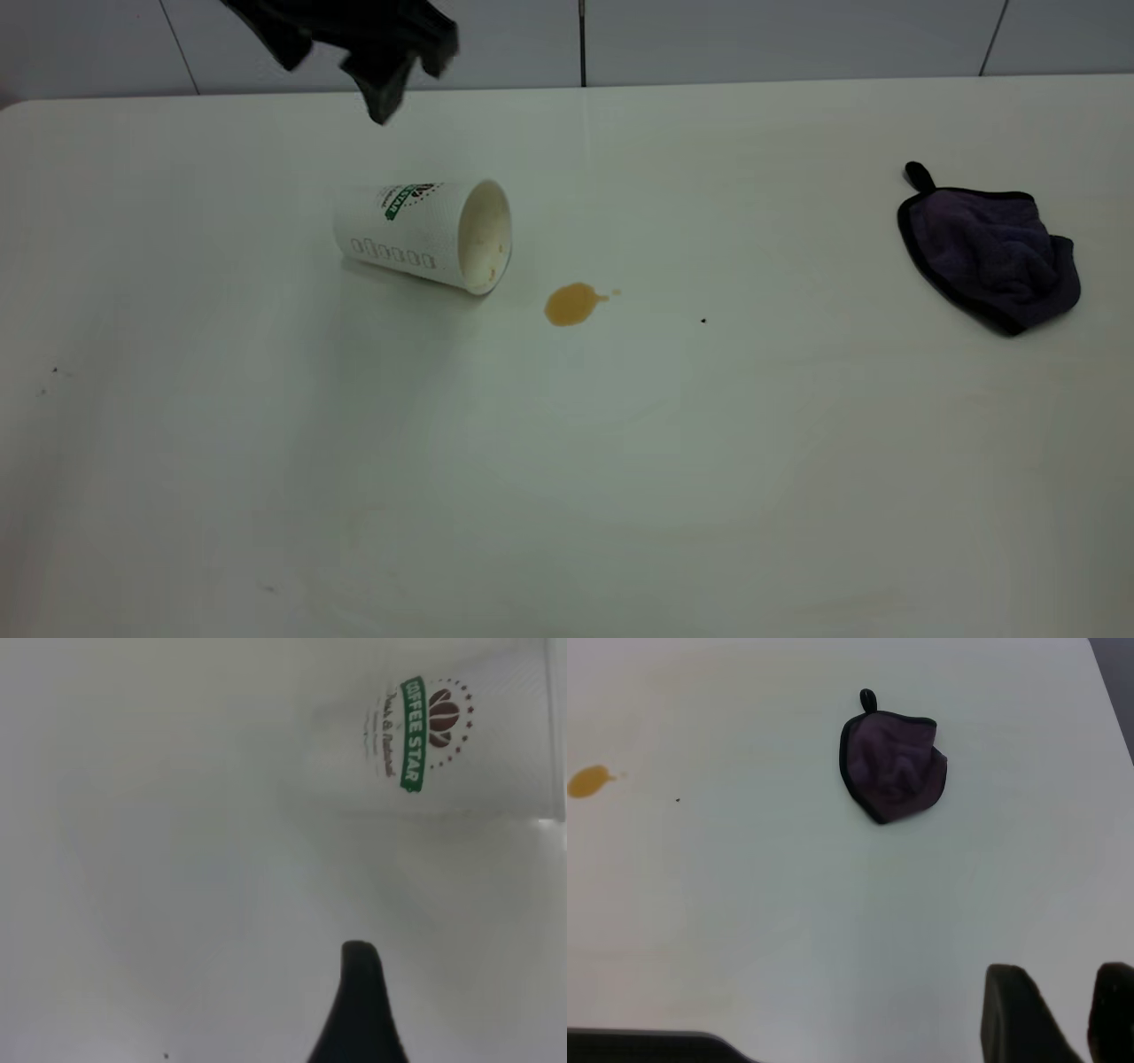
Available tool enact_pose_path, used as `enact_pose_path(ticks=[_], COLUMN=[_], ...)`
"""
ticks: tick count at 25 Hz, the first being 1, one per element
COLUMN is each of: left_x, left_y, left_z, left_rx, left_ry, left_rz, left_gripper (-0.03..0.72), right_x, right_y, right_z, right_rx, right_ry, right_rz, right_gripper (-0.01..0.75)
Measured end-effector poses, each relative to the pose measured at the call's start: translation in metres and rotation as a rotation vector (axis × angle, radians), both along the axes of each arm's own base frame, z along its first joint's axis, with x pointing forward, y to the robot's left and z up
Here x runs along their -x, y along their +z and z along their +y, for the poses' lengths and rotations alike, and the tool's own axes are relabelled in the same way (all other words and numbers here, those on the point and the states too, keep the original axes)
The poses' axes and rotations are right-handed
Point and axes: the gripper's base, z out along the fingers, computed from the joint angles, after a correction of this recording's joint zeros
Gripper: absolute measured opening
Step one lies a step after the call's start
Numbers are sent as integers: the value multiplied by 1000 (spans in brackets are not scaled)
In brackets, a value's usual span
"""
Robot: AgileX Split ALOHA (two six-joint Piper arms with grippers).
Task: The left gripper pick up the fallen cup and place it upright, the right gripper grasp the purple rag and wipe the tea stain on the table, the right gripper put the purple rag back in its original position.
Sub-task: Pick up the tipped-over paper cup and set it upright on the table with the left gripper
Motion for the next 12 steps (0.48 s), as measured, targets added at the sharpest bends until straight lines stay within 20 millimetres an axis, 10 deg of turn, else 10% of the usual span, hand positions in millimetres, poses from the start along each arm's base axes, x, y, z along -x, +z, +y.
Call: enact_pose_path(ticks=[12], left_x=[-32], left_y=[-73], left_z=[-57], left_rx=[-145], left_ry=[-53], left_rz=[-56], left_gripper=[624], right_x=[0], right_y=[0], right_z=[0], right_rx=[0], right_ry=[0], right_rz=[0], right_gripper=[238])
